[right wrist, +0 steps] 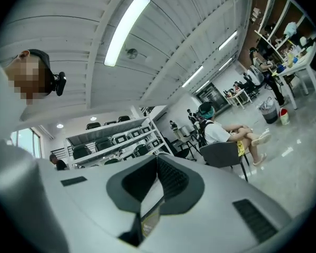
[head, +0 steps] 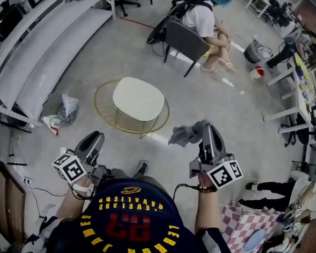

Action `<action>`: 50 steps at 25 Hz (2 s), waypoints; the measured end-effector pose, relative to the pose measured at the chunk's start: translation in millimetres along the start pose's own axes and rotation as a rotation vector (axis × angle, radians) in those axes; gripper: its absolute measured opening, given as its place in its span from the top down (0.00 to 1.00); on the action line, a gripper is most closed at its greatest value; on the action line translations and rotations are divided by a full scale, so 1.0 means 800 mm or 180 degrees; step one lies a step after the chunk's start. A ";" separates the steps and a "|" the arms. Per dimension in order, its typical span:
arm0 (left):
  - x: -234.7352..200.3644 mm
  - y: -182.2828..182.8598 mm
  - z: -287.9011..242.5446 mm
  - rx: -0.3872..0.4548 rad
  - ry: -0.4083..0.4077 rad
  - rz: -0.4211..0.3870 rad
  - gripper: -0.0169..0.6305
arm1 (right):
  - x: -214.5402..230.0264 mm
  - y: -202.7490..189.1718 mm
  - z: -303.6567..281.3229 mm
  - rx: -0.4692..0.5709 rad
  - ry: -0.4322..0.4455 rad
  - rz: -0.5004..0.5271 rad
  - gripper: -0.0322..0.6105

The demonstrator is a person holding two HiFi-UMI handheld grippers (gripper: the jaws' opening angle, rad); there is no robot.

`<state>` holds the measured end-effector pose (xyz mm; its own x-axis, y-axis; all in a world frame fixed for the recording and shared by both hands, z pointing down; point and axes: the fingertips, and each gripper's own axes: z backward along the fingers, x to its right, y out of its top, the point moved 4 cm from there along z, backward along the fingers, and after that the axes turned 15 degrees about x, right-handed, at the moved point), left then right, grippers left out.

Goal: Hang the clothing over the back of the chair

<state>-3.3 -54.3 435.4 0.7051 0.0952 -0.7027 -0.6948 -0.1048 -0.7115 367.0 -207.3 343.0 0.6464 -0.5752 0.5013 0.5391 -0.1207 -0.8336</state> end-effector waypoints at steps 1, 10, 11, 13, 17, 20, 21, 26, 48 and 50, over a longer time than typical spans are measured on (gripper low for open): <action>-0.004 0.005 0.004 0.0048 0.0058 -0.0004 0.77 | -0.001 0.002 -0.015 0.0010 0.0061 0.0002 0.92; -0.042 0.039 0.032 0.0278 0.0435 0.0102 0.77 | -0.021 -0.003 -0.122 0.0013 0.0377 0.0092 0.92; -0.048 0.046 0.030 0.0291 0.0426 0.0116 0.77 | -0.026 -0.007 -0.136 0.0014 0.0389 0.0114 0.92; -0.059 0.064 0.026 0.0314 0.0392 0.0112 0.77 | -0.040 -0.012 -0.162 0.0020 0.0432 0.0145 0.92; -0.078 0.109 0.018 0.0454 0.0324 0.0053 0.77 | -0.070 -0.015 -0.211 0.0043 0.0554 0.0245 0.92; -0.102 0.130 0.019 0.0497 0.0307 0.0039 0.77 | -0.091 -0.026 -0.245 0.0037 0.0640 0.0284 0.92; -0.109 0.136 0.020 0.0505 0.0324 0.0063 0.77 | -0.096 -0.031 -0.255 0.0020 0.0639 0.0295 0.92; -0.149 0.159 0.034 0.0581 0.0449 0.0187 0.77 | -0.123 -0.055 -0.297 -0.0068 0.0665 0.0343 0.92; -0.248 0.188 0.055 0.0542 0.0706 0.0325 0.77 | -0.195 -0.309 -0.297 -0.1296 0.0771 -0.0126 0.92; -0.248 0.189 0.058 0.0599 0.0773 0.0265 0.77 | -0.211 -0.323 -0.292 -0.1411 0.0971 -0.0209 0.92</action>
<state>-254.9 -42.9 466.8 0.6422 -0.1474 -0.7522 -0.7495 0.0848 -0.6565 -7.6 -267.8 419.4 0.3975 -0.7557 0.5205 0.2509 -0.4561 -0.8538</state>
